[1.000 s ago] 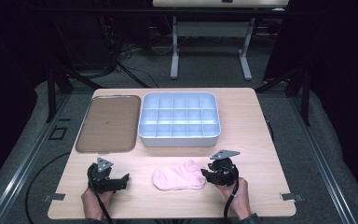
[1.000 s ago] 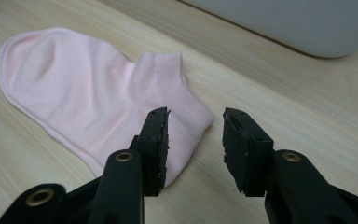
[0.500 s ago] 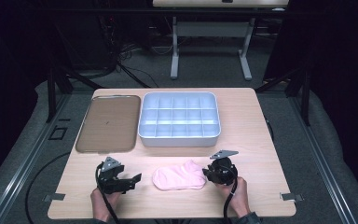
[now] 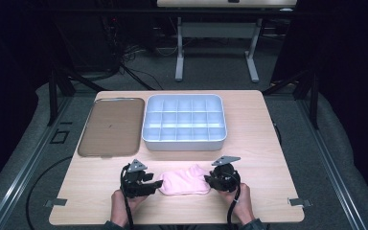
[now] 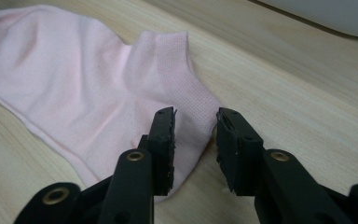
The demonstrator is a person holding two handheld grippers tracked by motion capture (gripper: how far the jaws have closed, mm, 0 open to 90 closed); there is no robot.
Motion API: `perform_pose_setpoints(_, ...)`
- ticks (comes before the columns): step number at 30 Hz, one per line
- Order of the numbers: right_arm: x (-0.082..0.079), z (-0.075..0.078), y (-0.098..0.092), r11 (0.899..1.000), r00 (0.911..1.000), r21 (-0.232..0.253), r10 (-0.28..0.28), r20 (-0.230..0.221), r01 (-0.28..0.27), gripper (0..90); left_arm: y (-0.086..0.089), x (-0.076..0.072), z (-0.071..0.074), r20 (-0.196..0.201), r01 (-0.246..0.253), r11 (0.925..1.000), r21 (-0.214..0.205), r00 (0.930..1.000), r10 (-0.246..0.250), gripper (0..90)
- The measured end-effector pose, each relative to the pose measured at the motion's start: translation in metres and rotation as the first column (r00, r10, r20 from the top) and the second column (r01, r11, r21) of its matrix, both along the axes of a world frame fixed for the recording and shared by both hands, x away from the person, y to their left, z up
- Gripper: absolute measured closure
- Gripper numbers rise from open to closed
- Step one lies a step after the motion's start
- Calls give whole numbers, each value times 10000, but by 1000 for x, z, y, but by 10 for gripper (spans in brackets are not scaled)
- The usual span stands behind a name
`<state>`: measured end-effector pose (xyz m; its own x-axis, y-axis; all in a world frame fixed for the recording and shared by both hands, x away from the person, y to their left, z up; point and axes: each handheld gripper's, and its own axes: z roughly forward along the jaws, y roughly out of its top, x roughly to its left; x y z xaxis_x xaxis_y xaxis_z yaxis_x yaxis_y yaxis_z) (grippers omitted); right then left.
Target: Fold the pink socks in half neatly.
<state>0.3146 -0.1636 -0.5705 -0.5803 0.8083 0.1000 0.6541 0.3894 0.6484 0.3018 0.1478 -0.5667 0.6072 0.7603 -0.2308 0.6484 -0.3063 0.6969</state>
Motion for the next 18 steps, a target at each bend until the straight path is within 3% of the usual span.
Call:
perform_pose_setpoints(2, -1, -1, 0, 10000, 10000, 12, 10, -26, -10, 693, -1, 1, -1, 149, 74, 9997, 234, 9999, -78, 550)
perform_pose_setpoints(9, -5, -2, -1, 9999, 9998, -65, -110, 148, 111, 714, -3, 2, -5, 50, 209, 9983, 552, 9998, -212, 668)
perform_pose_setpoints(18, -10, -4, -7, 9990, 9984, -47, -447, 351, 449, 730, -9, 0, -10, 261, 368, 9974, 615, 9989, -384, 824)
